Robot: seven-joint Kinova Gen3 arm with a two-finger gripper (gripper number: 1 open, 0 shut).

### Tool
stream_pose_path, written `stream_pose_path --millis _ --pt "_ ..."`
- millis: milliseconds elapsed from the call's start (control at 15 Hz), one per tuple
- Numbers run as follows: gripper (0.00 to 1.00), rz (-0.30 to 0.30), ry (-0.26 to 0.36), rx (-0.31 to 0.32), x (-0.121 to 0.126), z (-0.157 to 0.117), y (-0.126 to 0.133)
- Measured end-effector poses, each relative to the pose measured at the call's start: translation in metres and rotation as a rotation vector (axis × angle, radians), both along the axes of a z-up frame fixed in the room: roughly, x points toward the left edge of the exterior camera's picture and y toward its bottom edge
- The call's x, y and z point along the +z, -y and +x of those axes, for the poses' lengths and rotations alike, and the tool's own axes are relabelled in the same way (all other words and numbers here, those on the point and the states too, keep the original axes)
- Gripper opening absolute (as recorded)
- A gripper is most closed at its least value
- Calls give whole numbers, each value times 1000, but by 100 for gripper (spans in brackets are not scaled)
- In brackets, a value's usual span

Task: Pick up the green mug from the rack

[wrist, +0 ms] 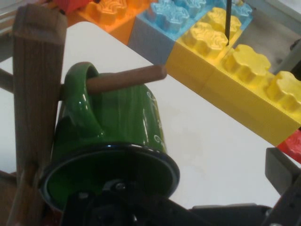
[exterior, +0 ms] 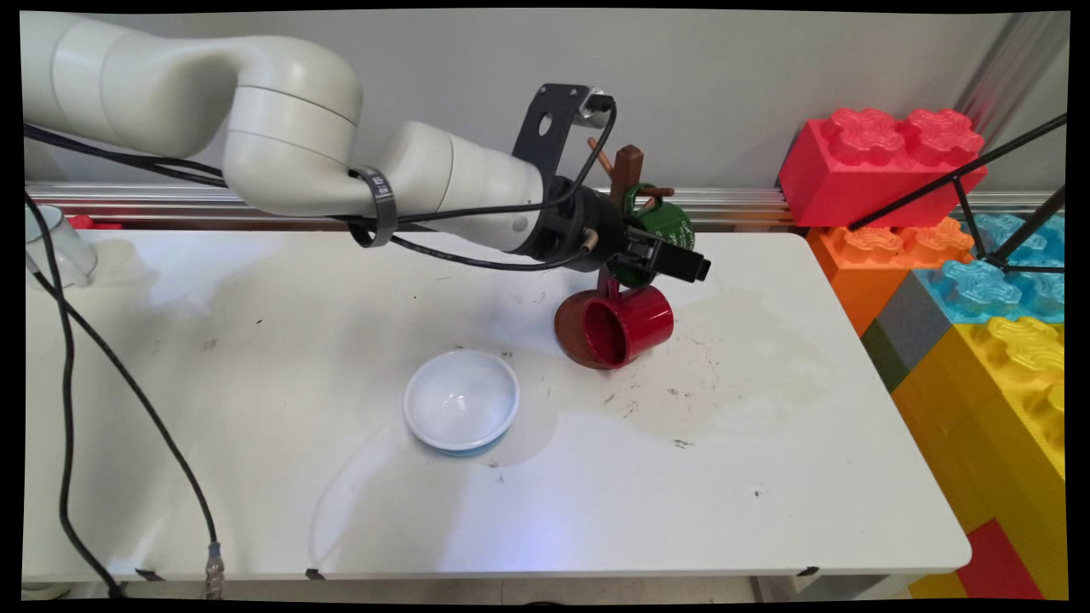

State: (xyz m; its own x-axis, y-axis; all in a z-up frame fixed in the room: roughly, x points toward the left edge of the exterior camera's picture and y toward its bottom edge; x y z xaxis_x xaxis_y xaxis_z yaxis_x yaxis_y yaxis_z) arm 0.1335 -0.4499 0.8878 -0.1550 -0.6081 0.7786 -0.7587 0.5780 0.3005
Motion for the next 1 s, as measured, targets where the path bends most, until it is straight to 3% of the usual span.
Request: stream_pose_path --millis 1000 --pt "100 36 -42 67 -1 -3 4"
